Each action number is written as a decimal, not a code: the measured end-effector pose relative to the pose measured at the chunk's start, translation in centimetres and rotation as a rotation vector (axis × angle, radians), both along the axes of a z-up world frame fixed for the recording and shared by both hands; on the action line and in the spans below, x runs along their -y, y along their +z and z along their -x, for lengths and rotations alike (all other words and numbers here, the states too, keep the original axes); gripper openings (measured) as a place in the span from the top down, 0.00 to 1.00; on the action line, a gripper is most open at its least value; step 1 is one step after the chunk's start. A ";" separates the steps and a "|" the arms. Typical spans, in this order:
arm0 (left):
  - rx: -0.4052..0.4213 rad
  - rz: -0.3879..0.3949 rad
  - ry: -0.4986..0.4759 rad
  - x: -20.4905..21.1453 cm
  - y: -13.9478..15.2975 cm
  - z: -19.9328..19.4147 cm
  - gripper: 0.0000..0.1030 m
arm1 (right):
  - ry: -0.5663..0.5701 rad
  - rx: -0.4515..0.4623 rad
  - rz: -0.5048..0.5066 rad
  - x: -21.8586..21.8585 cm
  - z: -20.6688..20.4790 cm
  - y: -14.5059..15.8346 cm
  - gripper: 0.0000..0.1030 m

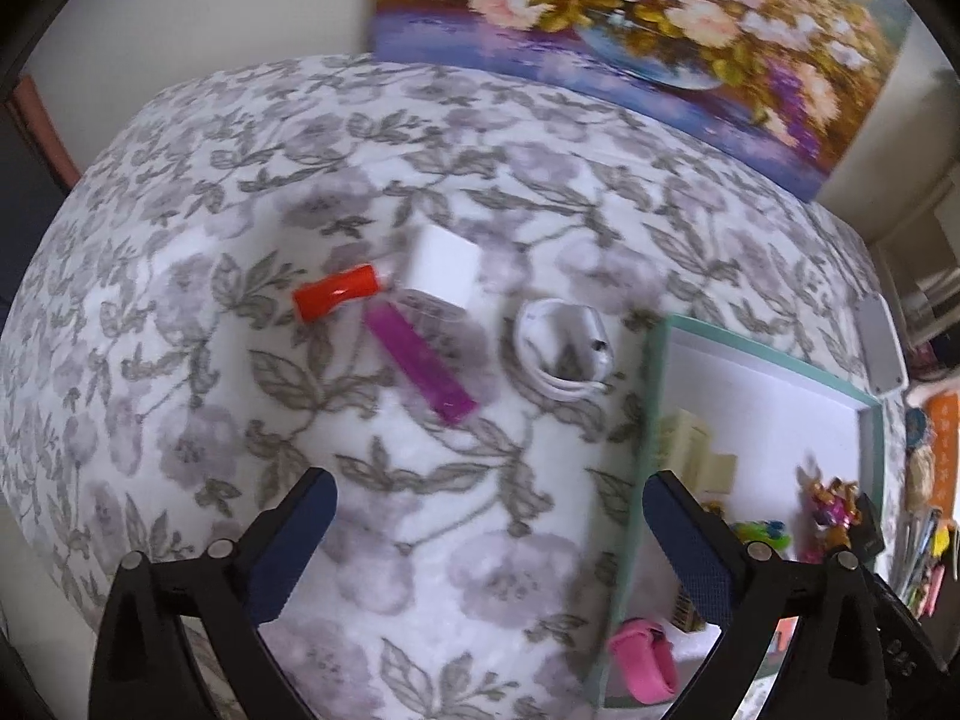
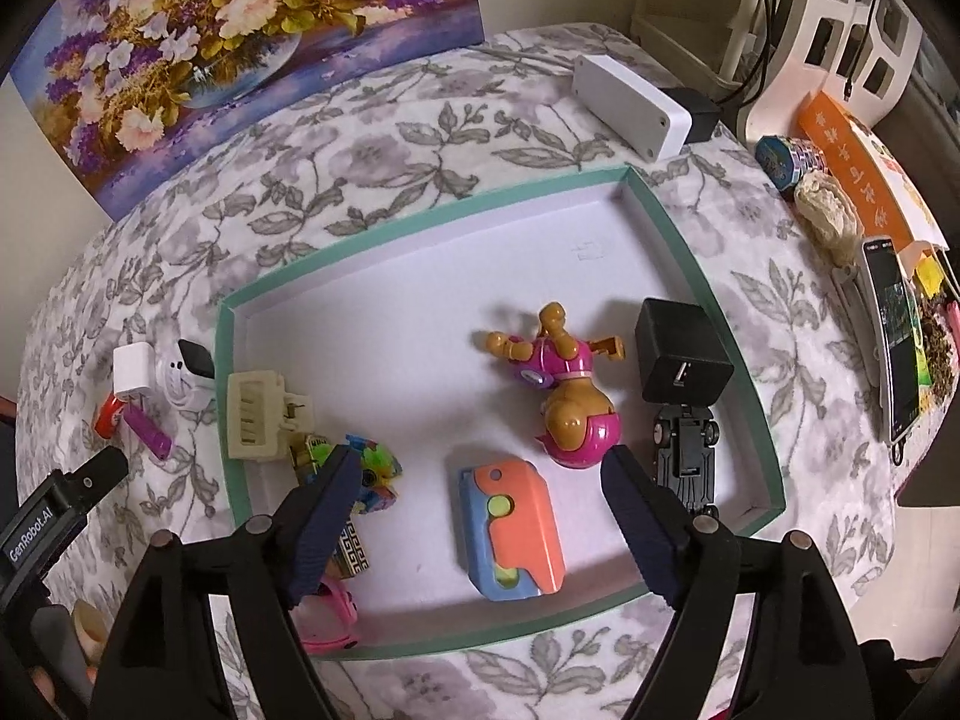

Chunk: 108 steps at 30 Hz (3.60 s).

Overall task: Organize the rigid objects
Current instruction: 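Move the left tool toward the red bottle while the right tool approaches the white watch band, then grasp the red bottle with the left tool while the right tool grasps the white watch band, then carry the bottle with the left tool while the right tool carries the band over the tray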

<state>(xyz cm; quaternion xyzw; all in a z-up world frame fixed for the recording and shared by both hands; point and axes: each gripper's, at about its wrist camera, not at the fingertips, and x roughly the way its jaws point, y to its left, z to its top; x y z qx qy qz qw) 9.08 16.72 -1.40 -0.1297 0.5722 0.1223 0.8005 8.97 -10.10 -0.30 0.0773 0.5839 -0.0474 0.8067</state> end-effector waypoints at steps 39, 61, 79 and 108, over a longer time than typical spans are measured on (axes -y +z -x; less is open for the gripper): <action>0.058 0.051 0.246 -13.4 1.2 -0.4 0.00 | 0.336 0.076 -0.065 -18.0 -4.6 -0.9 0.20; -0.046 -0.006 0.080 -12.0 -6.5 -7.5 0.25 | 0.397 -0.004 -0.017 -21.1 -8.4 -6.7 0.41; -0.031 -0.089 -0.017 -11.0 -6.7 -7.7 0.72 | 0.432 0.015 0.087 -23.1 -7.9 -8.5 0.48; 0.153 0.004 -0.134 -3.7 2.7 -7.1 0.73 | 0.140 0.020 0.048 -7.5 -9.3 -1.8 0.48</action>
